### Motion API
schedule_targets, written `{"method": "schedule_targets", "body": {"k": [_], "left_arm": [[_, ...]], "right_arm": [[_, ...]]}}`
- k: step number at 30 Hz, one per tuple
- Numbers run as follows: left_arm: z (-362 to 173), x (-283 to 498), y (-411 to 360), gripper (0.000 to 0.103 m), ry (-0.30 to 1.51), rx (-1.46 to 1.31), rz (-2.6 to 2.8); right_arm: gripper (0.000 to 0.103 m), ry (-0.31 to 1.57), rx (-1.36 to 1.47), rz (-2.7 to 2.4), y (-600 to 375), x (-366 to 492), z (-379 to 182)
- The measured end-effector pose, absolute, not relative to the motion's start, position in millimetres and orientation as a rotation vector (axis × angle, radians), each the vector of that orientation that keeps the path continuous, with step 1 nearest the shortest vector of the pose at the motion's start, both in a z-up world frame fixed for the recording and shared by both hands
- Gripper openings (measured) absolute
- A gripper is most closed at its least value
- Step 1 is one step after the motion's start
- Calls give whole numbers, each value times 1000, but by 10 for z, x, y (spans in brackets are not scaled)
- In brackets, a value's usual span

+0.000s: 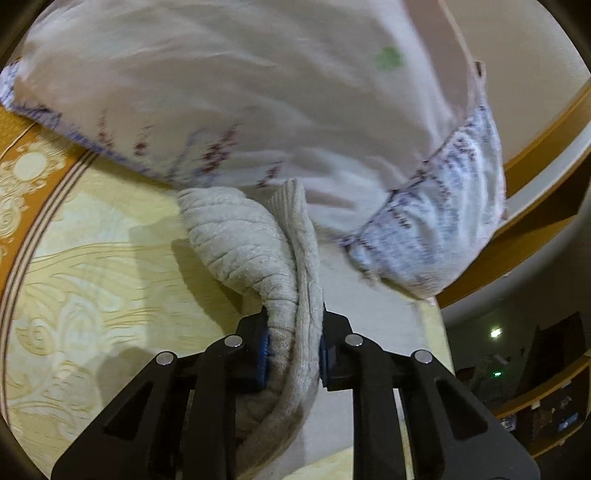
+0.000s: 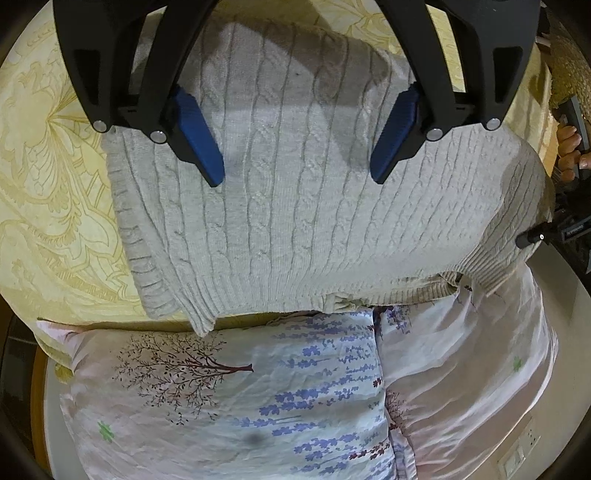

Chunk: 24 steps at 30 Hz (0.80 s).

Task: Fold small clothes

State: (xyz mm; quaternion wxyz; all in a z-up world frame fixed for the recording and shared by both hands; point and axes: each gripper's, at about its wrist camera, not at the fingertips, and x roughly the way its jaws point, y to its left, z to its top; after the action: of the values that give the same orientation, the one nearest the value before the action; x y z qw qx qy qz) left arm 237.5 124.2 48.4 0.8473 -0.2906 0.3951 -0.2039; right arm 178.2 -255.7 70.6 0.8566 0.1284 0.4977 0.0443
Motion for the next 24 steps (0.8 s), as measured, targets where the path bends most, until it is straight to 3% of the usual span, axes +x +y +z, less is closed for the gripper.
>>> {"method": "schedule_targets", "body": {"k": [11,21,24], "left_arm": [[818,2457,316,18,797,-652,-662],[345,2452,-900,19,925,-467,-712],[446,2418,-939,47,906,-503,-774]], "right_arm": [[81,1010,339,98,-2731,1696,771],[81,972,382,57,-3036,1570,869],[81,950,406,59,-3116,1580,936]]}}
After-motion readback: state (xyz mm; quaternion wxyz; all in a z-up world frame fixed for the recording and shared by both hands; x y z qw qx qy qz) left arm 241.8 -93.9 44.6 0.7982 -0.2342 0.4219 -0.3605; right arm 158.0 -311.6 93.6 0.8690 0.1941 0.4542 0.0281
